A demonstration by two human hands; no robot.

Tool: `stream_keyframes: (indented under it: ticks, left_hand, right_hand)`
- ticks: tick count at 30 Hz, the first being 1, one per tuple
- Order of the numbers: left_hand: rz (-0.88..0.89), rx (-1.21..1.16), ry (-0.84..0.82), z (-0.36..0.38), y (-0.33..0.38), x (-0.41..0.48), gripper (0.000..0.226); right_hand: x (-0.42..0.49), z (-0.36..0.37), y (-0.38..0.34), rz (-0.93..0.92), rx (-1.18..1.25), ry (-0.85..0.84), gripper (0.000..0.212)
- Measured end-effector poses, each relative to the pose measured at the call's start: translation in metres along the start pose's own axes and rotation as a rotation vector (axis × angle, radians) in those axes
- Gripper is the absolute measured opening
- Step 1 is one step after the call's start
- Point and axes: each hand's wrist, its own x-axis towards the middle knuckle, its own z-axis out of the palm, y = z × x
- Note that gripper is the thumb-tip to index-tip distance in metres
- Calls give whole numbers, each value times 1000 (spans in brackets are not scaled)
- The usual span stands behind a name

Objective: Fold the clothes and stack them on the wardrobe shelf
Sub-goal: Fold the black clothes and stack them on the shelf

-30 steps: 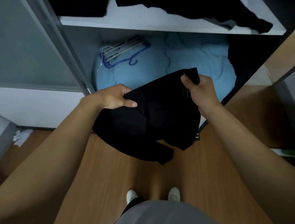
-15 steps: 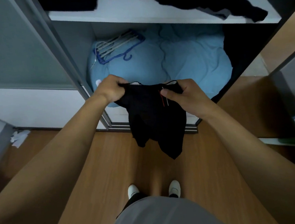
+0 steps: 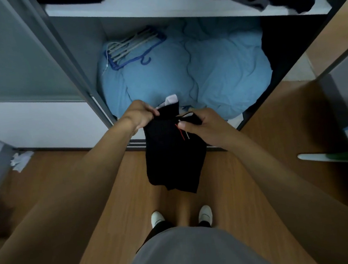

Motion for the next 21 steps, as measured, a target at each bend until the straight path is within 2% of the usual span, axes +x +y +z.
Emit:
stream_keyframes:
  ticks: [3, 5, 7, 10, 14, 16, 19, 21]
  left_hand:
    - [52, -177, 27, -5, 7, -4, 32]
    - [97, -173, -29, -9, 14, -4, 39]
    - [167, -54, -86, -14, 20, -6, 33]
    - [269, 15, -132, -18, 29, -12, 22]
    - [365, -1, -160, -23, 38, -19, 36]
    - [398, -21, -168, -26, 40, -24, 43]
    - [409, -102, -172, -30, 44, -29, 42]
    - [359, -136, -169, -33, 45, -29, 33]
  right_hand:
    - [2, -14, 28, 136, 96, 103, 19]
    - [3, -20, 42, 225, 201, 158, 6]
    - [7, -24, 45, 277, 253, 214, 27]
    - [13, -34, 42, 270, 187, 227, 62]
    - [17, -50, 33, 160, 108, 188, 70]
    - [17, -58, 31, 153, 133, 154, 60]
    - [19, -61, 29, 163, 147, 116, 16]
    - [18, -58, 27, 157, 163, 169, 8]
